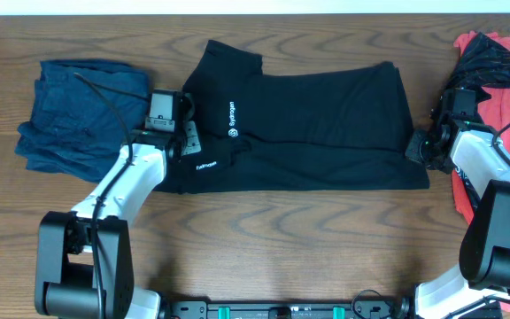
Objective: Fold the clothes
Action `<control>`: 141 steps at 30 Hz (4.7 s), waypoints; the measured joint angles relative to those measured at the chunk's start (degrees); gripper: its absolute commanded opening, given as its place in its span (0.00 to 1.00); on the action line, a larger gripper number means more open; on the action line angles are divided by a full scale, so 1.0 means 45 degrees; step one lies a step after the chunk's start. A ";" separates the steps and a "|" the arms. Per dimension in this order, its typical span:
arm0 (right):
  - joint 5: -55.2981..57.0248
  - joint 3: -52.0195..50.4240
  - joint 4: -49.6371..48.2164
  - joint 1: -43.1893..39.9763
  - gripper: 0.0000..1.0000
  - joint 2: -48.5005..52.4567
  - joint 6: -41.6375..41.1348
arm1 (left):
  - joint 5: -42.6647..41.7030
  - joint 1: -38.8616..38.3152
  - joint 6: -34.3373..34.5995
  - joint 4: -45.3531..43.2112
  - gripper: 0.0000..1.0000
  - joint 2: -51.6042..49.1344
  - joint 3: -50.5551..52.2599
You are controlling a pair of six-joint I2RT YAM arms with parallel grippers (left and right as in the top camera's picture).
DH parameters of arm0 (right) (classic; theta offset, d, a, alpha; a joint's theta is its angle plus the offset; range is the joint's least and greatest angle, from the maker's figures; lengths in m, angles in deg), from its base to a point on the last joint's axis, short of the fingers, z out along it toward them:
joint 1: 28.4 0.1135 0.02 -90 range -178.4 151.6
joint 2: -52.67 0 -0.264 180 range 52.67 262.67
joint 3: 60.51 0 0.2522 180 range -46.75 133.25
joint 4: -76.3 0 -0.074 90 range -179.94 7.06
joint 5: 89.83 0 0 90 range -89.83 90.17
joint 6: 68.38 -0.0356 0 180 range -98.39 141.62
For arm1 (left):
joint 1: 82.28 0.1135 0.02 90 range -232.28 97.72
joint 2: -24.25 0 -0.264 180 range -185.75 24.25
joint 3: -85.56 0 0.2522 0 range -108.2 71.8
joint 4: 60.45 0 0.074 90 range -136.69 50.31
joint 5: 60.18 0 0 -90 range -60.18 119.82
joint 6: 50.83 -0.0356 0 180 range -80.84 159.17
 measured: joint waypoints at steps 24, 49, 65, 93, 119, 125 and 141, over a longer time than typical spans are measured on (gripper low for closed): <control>0.0029 0.0000 0.0058 0.0000 0.04 0.0000 0.0005 | -0.2943 -0.3128 0.0000 -0.0767 0.32 -0.1370 -0.0097; 0.1277 -0.0005 0.2399 0.0000 0.09 0.0000 0.0287 | -0.3303 -0.3716 0.0549 0.2900 0.39 -0.2356 -0.1166; -0.0699 0.0000 0.1569 0.0000 0.21 0.0000 0.0933 | -0.3789 -0.3721 0.0869 0.4512 0.50 -0.2263 -0.1175; -0.2098 -0.0568 -0.1088 0.0000 0.01 -0.0005 0.1841 | -0.4095 -0.3730 0.0913 0.4337 0.59 -0.2234 -0.1175; -0.0602 -0.1117 -0.0078 0.0049 0.01 -0.0214 0.1418 | -0.4099 -0.3730 0.0903 0.4517 0.59 -0.2234 -0.1185; 0.1001 -0.1064 0.1122 0.0034 0.01 -0.0311 0.0199 | -0.4216 -0.3735 0.0903 0.5659 0.59 -0.2249 -0.1180; 0.3803 -0.1598 0.3211 -0.0233 0.01 -0.1326 -0.1831 | -0.4998 -0.4580 0.0913 0.6606 0.60 -0.2098 -0.0840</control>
